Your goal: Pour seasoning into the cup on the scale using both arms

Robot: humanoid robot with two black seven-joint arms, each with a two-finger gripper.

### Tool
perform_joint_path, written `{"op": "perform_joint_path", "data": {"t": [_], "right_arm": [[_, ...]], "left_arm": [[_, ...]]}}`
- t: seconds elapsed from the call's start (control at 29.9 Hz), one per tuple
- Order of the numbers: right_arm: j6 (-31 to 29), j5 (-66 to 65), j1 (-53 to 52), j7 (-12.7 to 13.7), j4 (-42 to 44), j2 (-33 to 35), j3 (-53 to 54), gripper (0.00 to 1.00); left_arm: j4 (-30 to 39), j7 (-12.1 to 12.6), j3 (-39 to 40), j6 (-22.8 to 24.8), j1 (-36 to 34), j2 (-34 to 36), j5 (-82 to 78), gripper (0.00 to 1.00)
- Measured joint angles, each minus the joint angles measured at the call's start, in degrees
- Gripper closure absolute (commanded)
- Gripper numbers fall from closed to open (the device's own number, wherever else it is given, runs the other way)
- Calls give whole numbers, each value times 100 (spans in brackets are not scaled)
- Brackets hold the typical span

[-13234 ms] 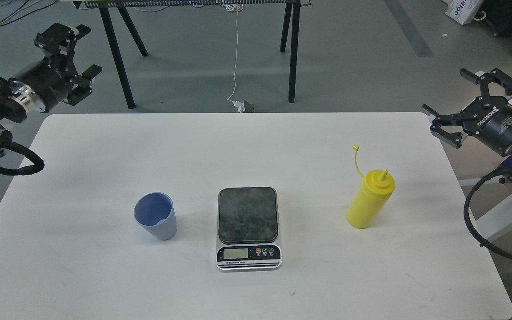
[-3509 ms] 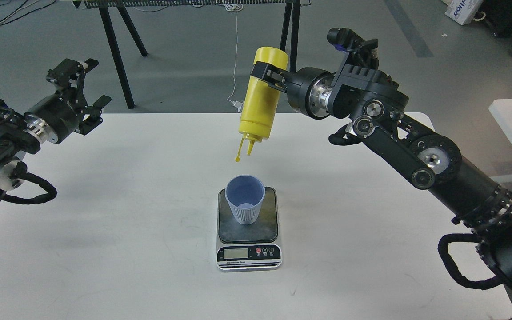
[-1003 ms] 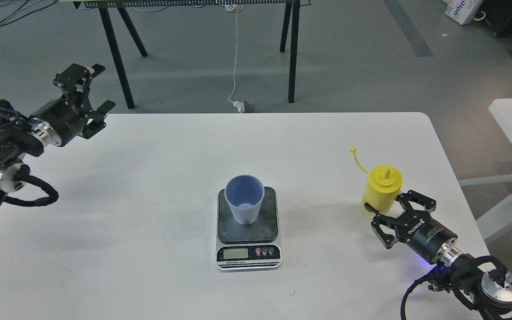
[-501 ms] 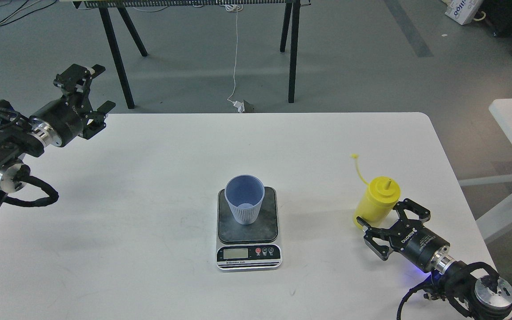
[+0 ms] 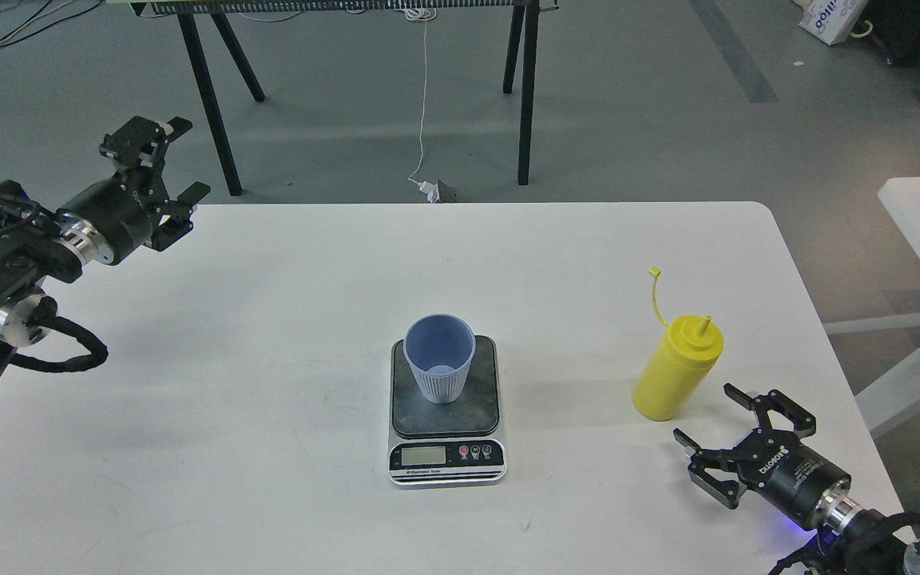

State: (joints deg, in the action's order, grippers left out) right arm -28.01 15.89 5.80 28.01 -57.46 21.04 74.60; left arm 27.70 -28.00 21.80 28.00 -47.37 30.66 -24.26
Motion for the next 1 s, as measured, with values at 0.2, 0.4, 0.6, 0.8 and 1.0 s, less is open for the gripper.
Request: {"op": "perform_joint_path", "data": {"t": [0.2, 0.4, 0.6, 0.8, 1.0], "right_arm": [[0, 284, -1, 0, -506, 806, 454, 4], [0, 238, -1683, 0, -60, 947, 505, 4], [0, 234, -3088, -1, 1102, 690, 33, 4], [0, 234, -3306, -1, 1391, 397, -73, 4], [1, 232, -3383, -1, 1532, 379, -77, 4]], "left_arm": [[4, 0, 0, 0, 16, -12, -6, 0], [14, 0, -35, 0, -5, -11, -3, 0], [23, 0, -49, 0, -18, 78, 34, 0], [26, 0, -38, 0, -18, 199, 72, 0], [25, 0, -39, 0, -12, 283, 86, 1]]}}
